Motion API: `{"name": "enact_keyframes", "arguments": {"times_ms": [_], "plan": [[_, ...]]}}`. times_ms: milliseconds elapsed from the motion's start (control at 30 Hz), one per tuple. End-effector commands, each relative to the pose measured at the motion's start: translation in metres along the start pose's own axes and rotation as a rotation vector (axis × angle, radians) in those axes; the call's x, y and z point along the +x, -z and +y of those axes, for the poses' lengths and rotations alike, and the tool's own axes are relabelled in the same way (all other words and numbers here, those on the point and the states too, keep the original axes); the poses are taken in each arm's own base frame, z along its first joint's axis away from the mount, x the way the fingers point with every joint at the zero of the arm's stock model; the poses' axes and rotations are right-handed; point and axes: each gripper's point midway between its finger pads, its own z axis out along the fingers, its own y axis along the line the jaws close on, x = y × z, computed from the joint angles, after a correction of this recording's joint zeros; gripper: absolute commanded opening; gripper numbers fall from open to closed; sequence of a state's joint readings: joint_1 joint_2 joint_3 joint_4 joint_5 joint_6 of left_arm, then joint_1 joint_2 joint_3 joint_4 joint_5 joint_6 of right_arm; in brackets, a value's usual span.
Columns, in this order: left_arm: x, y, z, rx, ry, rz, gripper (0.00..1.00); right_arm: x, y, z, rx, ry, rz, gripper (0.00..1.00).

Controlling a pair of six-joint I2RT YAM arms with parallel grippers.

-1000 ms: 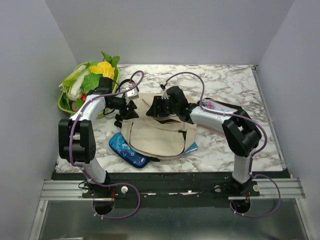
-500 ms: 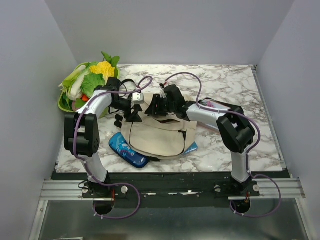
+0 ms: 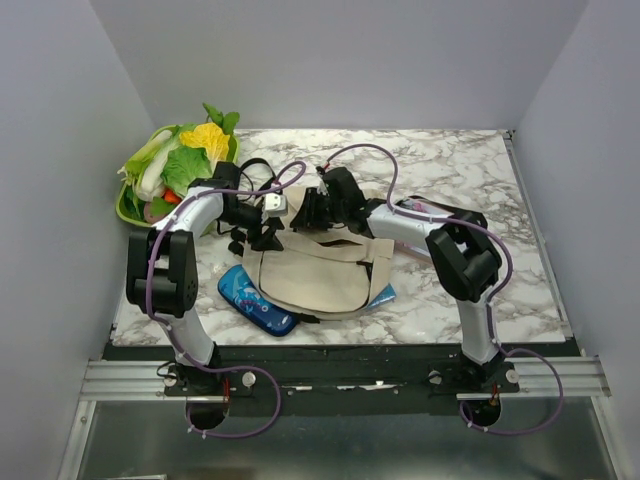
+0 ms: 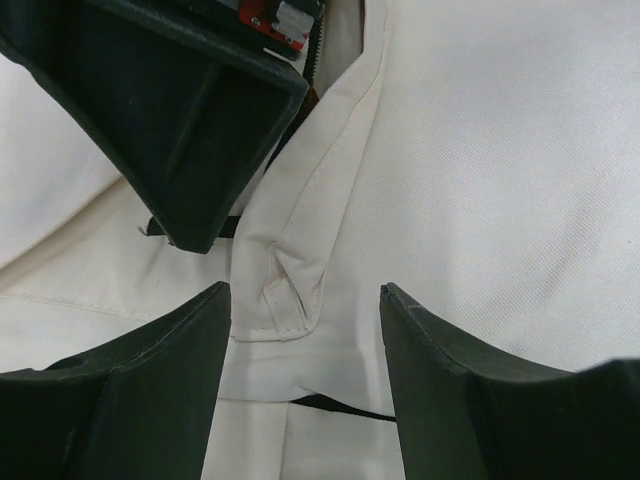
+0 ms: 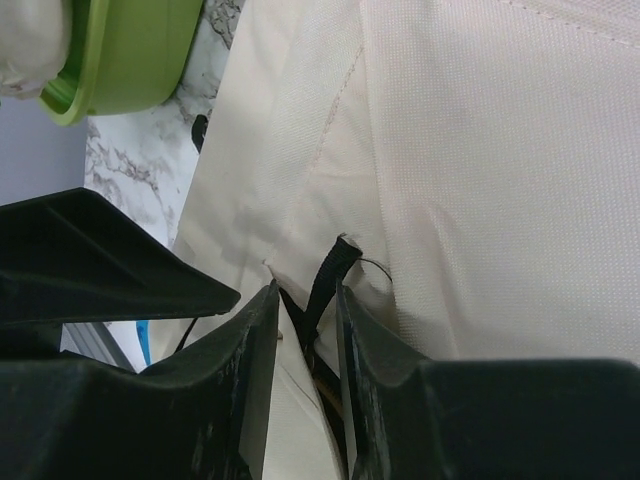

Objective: Pack the student bag
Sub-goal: Zip the student bag at the center of the board.

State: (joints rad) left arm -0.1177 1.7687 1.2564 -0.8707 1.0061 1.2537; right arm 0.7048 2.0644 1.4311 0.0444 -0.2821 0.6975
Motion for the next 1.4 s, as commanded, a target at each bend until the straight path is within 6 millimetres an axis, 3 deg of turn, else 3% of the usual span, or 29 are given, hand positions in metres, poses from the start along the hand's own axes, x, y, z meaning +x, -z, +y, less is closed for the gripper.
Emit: {"name": "enact_keyframes", "arguments": {"times_ms": [0, 400, 567, 633, 767, 833, 933, 967, 1000, 1067, 1100, 1367], "plan": [[-0.015, 0.004, 0.008, -0.039, -0.093, -0.043, 0.68, 0.003, -0.006, -0.011, 0.033, -0.006, 0.024, 0.37], [-0.016, 0.006, 0.013, -0.082, -0.095, -0.037, 0.65, 0.016, -0.017, -0.029, 0.241, 0.116, 0.106, 0.39], [-0.018, 0.007, 0.012, -0.090, -0.096, -0.044, 0.64, 0.019, -0.019, -0.032, 0.304, 0.158, 0.122, 0.30], [-0.019, 0.008, 0.011, -0.092, -0.098, -0.044, 0.64, 0.019, -0.019, -0.029, 0.297, 0.160, 0.122, 0.25], [-0.017, 0.008, 0.011, -0.094, -0.101, -0.035, 0.64, 0.007, -0.012, -0.014, 0.260, 0.158, 0.084, 0.01], [-0.016, 0.008, 0.012, -0.089, -0.103, -0.031, 0.64, -0.013, 0.002, 0.004, 0.232, 0.171, 0.020, 0.01], [-0.016, 0.007, 0.014, -0.079, -0.105, -0.027, 0.64, -0.023, 0.014, 0.017, 0.190, 0.183, -0.035, 0.01], [-0.016, 0.006, 0.013, -0.073, -0.104, -0.025, 0.65, -0.035, 0.023, 0.032, 0.146, 0.190, -0.082, 0.01], [-0.017, 0.006, 0.014, -0.070, -0.107, -0.026, 0.65, -0.025, 0.025, 0.030, 0.133, 0.189, -0.068, 0.01], [-0.018, 0.003, 0.016, -0.062, -0.112, -0.024, 0.65, -0.034, 0.035, 0.043, 0.085, 0.192, -0.121, 0.01], [-0.019, 0.002, 0.017, -0.059, -0.117, -0.023, 0.65, -0.023, 0.036, 0.033, 0.092, 0.186, -0.107, 0.01], [-0.027, -0.015, 0.020, -0.016, -0.131, -0.026, 0.65, -0.006, 0.034, 0.026, 0.073, 0.147, -0.078, 0.01]]}}
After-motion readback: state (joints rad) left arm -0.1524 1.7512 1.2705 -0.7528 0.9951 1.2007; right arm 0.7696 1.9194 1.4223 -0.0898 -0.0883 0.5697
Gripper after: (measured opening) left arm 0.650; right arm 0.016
